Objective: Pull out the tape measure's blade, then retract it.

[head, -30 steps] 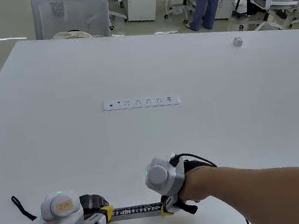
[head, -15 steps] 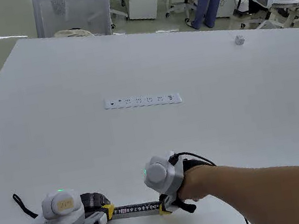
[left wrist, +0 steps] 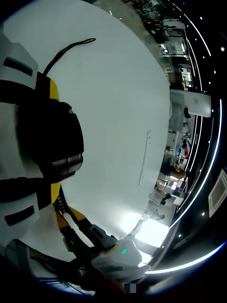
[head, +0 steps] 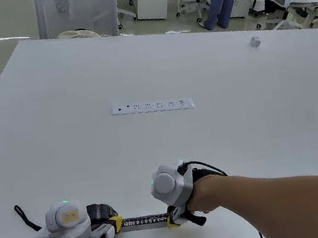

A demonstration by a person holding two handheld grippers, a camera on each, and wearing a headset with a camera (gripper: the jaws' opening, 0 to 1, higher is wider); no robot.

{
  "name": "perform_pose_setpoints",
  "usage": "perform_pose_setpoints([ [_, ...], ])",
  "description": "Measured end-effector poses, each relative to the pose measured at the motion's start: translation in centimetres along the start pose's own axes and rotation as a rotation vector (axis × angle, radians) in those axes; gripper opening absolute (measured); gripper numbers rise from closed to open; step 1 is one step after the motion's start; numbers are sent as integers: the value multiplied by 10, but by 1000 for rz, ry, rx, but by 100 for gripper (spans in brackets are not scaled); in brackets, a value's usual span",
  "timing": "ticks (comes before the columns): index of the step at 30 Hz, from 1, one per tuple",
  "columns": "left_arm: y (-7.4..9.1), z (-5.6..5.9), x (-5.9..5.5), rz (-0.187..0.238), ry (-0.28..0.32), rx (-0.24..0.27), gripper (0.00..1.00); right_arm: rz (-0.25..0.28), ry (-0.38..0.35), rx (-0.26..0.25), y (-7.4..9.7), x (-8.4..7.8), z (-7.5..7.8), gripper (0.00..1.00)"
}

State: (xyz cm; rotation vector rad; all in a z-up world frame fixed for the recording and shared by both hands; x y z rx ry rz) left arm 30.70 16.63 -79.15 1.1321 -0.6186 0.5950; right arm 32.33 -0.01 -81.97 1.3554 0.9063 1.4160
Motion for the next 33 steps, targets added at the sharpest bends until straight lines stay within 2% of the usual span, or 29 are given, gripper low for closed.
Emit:
perform_pose_setpoints([
  [33, -1, -1, 0, 1, 10, 2, 59, 13, 4, 5, -4, 14, -2, 15],
])
Point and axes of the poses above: the centre of the closed fingertips' face, and the gripper's own axes: y roughly backward along the fingers, z roughly to its right, x roughly out of its top, the point moved 2 cm from there along y, roughly backward along the fingers, and after that the axes turned 8 degrees about -x, right-handed, at the moved point
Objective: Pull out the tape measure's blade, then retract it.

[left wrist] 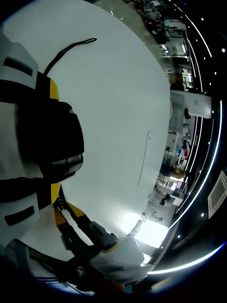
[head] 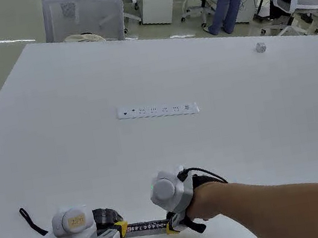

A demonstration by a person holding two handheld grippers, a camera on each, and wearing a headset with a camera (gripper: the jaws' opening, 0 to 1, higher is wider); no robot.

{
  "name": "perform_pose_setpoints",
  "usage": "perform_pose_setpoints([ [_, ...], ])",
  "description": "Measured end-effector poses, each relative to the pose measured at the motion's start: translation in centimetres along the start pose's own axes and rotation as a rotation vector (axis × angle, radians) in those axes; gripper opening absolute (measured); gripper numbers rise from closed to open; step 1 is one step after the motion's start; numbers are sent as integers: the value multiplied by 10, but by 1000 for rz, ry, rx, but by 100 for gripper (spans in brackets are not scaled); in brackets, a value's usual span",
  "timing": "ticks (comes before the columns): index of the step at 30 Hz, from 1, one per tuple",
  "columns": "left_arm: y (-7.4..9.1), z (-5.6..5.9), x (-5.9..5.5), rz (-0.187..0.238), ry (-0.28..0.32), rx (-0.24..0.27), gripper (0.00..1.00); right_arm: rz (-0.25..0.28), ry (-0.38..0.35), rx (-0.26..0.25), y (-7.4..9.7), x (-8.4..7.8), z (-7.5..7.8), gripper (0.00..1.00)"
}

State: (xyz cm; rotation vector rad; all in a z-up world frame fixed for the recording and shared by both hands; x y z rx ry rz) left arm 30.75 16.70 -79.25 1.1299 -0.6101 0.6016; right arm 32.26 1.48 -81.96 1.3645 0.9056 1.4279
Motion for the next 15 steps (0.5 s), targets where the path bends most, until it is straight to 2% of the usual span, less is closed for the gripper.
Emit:
perform_pose_setpoints([
  [15, 0, 0, 0, 11, 1, -1, 59, 15, -9, -3, -3, 8, -2, 15],
])
Point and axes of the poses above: the centre of the closed fingertips' face, and the gripper's own axes: y roughly backward along the fingers, z roughly to its right, x roughly out of its top, the point moved 2 cm from there along y, roughly backward along the fingers, and after that the axes turned 8 degrees about -x, right-handed, at the moved point
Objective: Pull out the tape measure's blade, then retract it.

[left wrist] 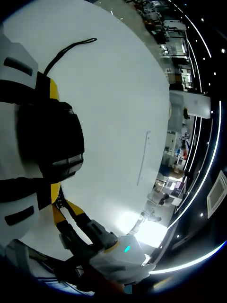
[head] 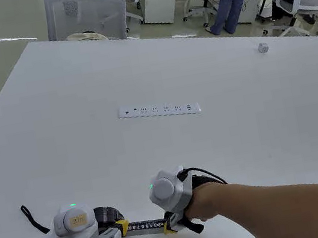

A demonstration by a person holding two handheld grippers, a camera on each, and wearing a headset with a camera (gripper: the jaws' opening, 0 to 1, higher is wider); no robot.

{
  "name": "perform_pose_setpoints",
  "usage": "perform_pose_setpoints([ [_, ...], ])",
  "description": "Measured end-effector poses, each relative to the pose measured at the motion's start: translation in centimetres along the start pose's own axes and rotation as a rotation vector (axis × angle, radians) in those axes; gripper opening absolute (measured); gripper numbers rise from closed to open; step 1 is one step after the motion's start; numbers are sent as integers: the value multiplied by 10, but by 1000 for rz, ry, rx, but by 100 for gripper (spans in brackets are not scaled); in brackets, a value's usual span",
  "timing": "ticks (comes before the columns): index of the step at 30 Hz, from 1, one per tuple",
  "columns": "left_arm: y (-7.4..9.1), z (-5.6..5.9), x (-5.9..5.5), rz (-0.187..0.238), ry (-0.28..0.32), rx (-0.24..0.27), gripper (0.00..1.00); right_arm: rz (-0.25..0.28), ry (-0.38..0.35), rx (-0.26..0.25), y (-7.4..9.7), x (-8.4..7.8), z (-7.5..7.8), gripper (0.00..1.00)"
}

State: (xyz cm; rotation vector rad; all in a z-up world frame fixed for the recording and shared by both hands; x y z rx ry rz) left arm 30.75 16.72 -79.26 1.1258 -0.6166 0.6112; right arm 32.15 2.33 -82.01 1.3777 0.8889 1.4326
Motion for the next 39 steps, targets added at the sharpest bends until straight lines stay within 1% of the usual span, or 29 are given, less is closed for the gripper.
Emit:
perform_pose_setpoints([
  [16, 0, 0, 0, -7, 3, -1, 59, 13, -13, 5, -4, 10, -1, 15],
  [25, 0, 0, -1, -10, -3, -1, 59, 13, -2, 6, -6, 17, -3, 15],
  [39, 0, 0, -1, -14, -2, -2, 58, 30, -3, 8, -9, 26, -5, 15],
])
Point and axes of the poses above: the centre of the closed fingertips' face, and the gripper's own axes: y roughly backward along the fingers, z roughly to its right, x roughly out of its top, the point moved 2 cm from there along y, roughly backward along the fingers, and after that the axes turned 8 degrees about -x, right-handed, at the moved point
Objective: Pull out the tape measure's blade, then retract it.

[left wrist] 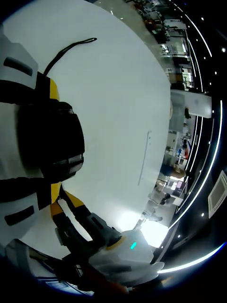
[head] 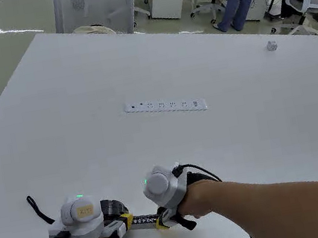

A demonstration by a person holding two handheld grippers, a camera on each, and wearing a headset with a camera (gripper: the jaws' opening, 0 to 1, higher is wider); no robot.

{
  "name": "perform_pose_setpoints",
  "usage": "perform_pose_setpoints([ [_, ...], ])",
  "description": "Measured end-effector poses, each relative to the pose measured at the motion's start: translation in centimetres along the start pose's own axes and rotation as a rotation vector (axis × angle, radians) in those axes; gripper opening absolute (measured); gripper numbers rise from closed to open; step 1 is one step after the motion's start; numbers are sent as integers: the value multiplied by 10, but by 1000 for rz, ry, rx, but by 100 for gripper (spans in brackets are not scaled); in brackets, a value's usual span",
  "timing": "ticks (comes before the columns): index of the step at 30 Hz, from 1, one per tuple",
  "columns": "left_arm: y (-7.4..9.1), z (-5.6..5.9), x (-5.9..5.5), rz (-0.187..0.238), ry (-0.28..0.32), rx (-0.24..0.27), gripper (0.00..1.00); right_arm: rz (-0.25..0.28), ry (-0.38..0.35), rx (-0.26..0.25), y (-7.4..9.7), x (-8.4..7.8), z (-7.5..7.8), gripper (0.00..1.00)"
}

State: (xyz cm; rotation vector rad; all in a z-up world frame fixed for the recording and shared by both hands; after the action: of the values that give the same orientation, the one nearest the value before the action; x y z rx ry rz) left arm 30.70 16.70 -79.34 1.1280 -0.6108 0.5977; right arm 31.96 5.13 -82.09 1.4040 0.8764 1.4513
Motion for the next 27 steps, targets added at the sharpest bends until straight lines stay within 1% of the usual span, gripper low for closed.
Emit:
perform_pose_setpoints([
  [27, 0, 0, 0, -2, 4, -1, 58, 50, -4, 7, -6, 18, -3, 15],
])
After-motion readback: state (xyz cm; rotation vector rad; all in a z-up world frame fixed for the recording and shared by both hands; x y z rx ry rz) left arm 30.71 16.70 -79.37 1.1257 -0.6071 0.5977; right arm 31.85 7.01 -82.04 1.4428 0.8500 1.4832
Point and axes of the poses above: the centre of the closed fingertips' face, and the gripper's own axes: y roughly backward along the fingers, z roughly to its right, x roughly out of its top, the point moved 2 cm from there along y, roughly backward along the fingers, and after that the axes turned 8 degrees about -x, right-handed, at the moved point
